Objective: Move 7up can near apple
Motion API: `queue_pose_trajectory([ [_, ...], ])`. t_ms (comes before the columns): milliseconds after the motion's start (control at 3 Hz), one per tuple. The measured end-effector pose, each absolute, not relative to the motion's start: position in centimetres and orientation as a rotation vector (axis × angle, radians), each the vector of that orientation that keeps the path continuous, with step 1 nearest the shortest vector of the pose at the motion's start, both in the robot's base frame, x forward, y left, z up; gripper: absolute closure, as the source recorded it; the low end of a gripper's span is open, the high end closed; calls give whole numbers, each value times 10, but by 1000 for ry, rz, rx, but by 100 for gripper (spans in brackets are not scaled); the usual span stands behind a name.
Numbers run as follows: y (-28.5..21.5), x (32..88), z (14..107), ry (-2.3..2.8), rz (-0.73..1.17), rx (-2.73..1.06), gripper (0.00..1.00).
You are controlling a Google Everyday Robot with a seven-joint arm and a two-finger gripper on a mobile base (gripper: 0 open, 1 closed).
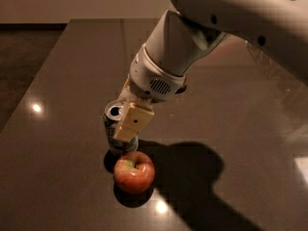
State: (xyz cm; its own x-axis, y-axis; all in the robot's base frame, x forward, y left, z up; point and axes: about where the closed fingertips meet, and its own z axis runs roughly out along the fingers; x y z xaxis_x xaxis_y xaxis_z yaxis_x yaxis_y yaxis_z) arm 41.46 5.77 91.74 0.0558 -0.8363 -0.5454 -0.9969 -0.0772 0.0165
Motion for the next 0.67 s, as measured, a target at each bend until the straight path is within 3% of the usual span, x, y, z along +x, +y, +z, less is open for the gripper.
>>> queue_pose_trajectory([
  [667,57,412,909,1836,586,-1991,41],
])
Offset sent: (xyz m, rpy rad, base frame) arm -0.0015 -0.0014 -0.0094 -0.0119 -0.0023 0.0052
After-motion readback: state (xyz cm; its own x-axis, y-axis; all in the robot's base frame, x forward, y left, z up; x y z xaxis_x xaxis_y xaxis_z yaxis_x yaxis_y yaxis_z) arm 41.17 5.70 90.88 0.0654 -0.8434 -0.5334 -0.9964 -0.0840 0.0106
